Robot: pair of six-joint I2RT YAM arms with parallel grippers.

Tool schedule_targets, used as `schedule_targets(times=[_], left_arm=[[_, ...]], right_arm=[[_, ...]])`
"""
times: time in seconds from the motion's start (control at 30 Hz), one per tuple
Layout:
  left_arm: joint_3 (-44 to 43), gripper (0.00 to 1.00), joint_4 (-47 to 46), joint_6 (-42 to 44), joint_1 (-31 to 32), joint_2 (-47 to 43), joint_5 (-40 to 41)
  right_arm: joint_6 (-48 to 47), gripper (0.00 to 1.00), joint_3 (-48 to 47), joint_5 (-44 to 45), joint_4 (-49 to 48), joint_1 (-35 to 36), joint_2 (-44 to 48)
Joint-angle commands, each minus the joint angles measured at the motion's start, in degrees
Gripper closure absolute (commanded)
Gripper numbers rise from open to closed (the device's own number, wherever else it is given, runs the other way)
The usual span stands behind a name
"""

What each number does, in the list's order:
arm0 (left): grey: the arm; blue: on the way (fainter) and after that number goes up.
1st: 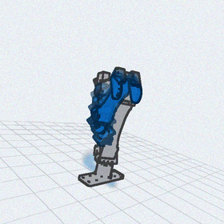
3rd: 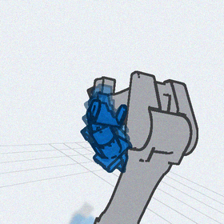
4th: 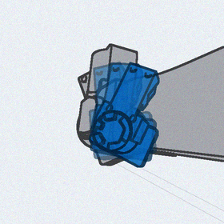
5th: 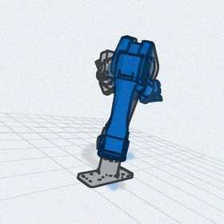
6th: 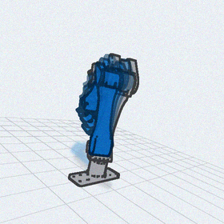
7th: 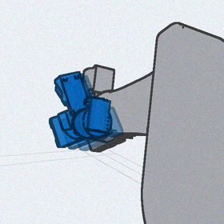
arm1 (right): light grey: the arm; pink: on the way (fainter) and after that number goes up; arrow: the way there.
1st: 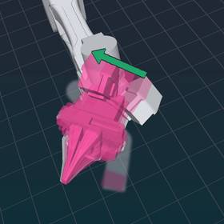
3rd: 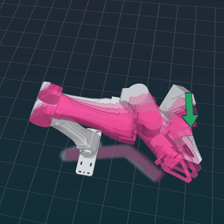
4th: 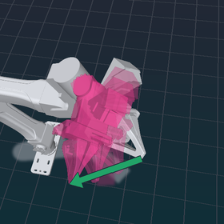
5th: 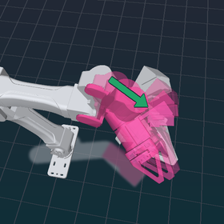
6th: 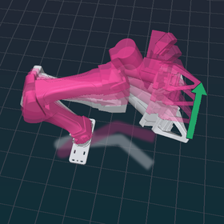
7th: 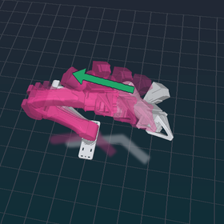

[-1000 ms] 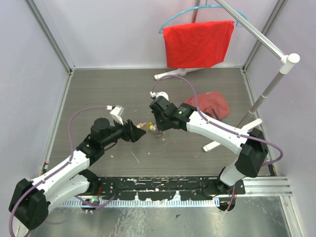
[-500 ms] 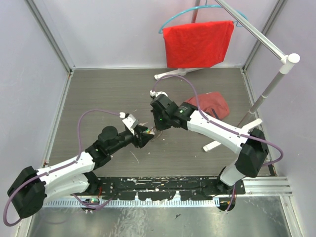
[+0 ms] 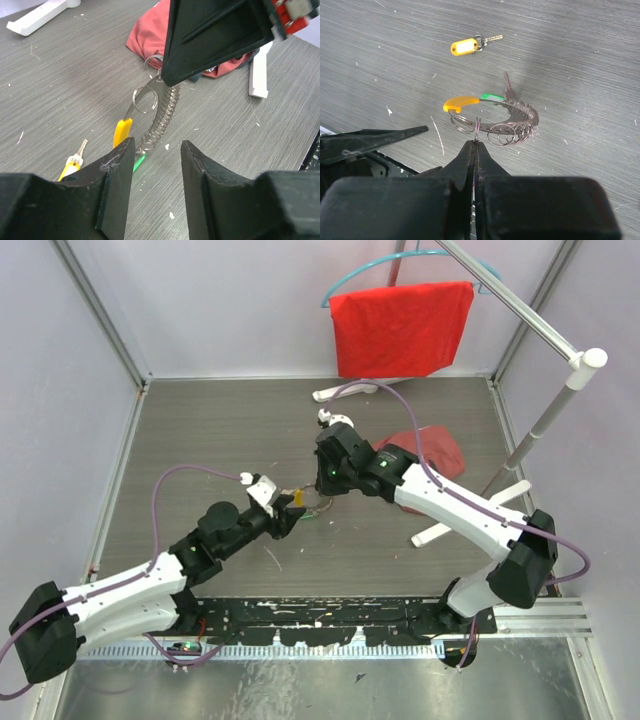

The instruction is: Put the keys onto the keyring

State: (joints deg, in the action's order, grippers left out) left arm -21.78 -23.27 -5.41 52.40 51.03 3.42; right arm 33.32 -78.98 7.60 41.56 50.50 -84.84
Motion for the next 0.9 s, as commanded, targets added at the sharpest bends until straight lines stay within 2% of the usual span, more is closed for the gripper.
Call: schedule_targets(times=[0.0,0.1,0.2,0.37,0.7,0.87], left_arm=[[-2.18,0.53,1.07,-4.37,0.24,-1.20,1.54],[-0.56,0.52,-3.72,-9.30,0.28,0.15,1.55],[2.15,0.39,-13.77,-15.43,0.20,2.23,3.10],[4.28,0.40,-27.30,-20.98,0.25,5.82,1.64],[4.86,0.40,-33.45,-19.07,0.23,4.79,-1.03],[3.10,0.35,-35.61,-19.83,0.26,6.88,-3.12]], right_arm=[[2.66,0.99,-1.35,1.22,-4.80,-0.05,4.86],[2.98,0.99,-0.43,1.11,-6.03,-0.05,6.31],[3.07,0.99,0.12,0.66,-7.21,-0.05,7.81],[1.19,0.99,1.91,-0.33,-9.64,-0.05,11.14],[-6.49,0.99,6.90,-2.73,-15.07,-0.06,21.53],[-7.58,0.99,7.76,-4.52,-16.93,-0.06,23.91]])
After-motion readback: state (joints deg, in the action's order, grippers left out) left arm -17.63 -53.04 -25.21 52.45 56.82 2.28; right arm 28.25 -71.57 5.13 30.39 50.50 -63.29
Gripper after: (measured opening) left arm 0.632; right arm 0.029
